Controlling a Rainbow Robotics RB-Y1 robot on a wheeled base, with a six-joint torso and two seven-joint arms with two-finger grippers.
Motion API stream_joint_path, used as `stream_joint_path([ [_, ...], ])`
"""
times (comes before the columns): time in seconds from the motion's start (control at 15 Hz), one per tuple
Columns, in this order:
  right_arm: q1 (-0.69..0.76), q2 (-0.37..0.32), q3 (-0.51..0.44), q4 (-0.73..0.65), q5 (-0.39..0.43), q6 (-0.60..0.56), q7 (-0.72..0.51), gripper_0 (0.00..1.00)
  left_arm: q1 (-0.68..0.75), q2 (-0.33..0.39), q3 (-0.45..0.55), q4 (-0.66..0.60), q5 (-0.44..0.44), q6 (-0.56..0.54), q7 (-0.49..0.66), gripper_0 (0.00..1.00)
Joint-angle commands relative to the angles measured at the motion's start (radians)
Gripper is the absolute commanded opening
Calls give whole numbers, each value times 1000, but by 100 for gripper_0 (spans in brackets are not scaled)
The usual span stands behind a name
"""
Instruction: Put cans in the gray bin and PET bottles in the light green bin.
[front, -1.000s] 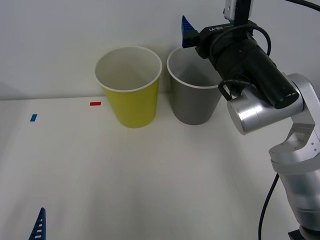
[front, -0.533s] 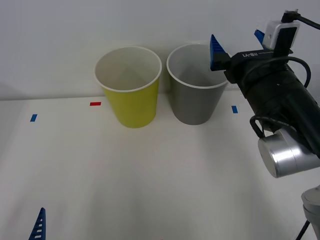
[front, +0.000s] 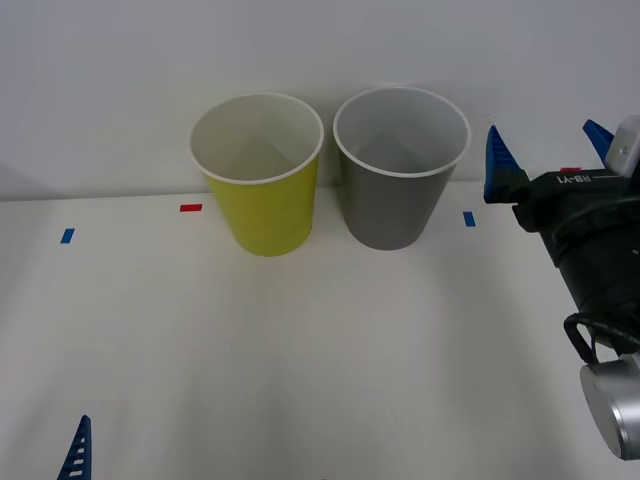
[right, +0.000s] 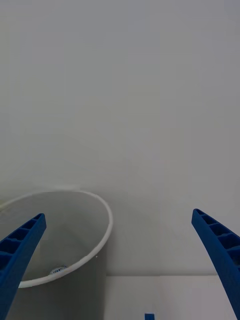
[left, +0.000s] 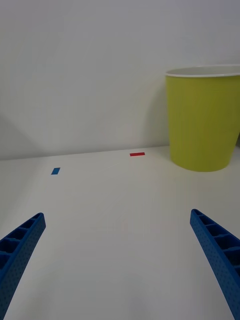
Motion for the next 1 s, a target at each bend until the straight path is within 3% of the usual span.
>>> stream_joint_path([
  [0.07,110,22,-39,-5,28,-101,-16,100,0,0,0,0,0,0,0,100],
  [0.4,284,71,-80,-4,34,-285,-34,100,0,0,0,0,0,0,0,100],
  [0.67,443,127,-83,-4,99,-454,-31,100,0,0,0,0,0,0,0,100],
  [1.0,626,131,-82,-4,99,-618,-30,100,0,0,0,0,0,0,0,100],
])
